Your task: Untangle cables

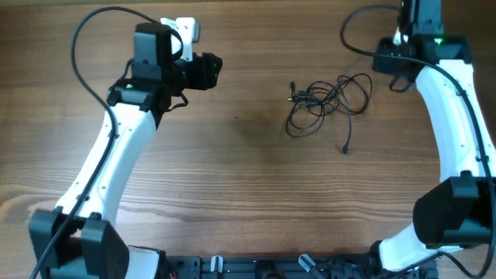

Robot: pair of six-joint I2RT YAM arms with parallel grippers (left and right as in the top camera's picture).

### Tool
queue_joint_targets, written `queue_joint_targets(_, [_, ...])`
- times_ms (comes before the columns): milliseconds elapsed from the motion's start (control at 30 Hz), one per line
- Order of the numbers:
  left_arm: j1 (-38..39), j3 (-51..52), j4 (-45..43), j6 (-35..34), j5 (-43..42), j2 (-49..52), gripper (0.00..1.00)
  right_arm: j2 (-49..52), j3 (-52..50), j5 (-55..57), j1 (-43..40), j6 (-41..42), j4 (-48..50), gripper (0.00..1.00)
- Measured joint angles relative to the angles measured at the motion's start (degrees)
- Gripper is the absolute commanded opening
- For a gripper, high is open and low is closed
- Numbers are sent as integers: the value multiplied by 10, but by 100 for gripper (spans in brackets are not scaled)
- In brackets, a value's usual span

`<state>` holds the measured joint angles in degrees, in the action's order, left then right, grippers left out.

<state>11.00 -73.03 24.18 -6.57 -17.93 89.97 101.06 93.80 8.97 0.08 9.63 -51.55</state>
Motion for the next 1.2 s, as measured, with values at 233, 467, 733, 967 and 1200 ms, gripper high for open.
queue_joint_targets(233, [36, 0, -7, 0, 0, 45, 54, 0, 29, -99, 123, -148, -24, 8])
queue_joint_targets(467, [31, 0, -13, 0, 0, 52, 55, 0, 29, -154, 147, -222, -70, 100])
queue_joint_targets(733, [28, 0, -12, 0, 0, 52, 55, 0, 29, 19, 155, -27, -61, 100])
queue_joint_targets(967, [28, 0, -9, 0, 0, 52, 55, 1, -109, 52, 155, 145, 43, 100])
queue_joint_targets(1200, [29, 0, -7, 0, 0, 52, 56, 3, -152, 53, 155, 202, 78, 100])
